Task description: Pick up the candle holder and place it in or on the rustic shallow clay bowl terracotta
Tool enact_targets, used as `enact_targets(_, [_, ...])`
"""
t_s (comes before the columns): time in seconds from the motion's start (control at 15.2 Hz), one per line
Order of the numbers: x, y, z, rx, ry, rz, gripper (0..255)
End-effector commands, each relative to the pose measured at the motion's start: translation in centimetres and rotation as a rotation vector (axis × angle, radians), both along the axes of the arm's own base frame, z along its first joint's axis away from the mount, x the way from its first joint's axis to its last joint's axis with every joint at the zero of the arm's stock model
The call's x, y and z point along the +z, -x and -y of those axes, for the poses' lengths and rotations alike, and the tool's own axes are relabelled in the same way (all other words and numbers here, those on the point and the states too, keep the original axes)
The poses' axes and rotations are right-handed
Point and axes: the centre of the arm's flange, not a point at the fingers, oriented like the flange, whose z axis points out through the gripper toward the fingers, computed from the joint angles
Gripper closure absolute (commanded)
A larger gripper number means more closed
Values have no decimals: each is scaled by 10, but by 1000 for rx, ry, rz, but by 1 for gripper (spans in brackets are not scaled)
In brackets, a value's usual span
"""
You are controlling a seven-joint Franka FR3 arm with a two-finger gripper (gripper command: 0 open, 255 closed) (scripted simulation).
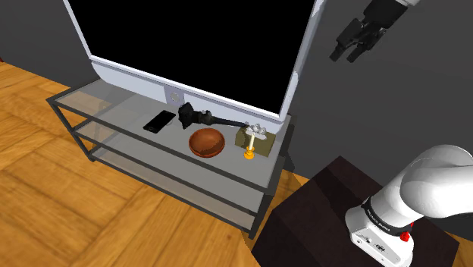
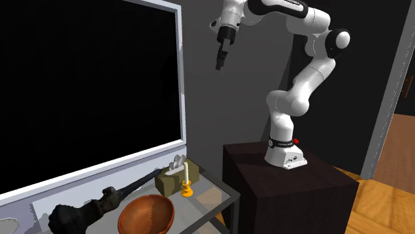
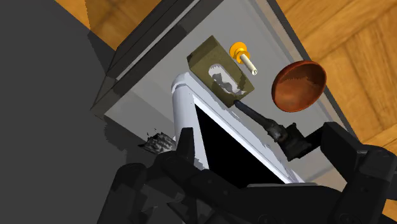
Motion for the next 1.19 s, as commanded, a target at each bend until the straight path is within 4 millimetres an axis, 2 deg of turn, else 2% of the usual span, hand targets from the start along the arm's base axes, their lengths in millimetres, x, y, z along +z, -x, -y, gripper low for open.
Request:
enact_targets(0.0, [0, 0, 0, 0, 0, 0, 0])
enact_targets(1.12, [-183, -117, -83, 6, 76, -119, 0])
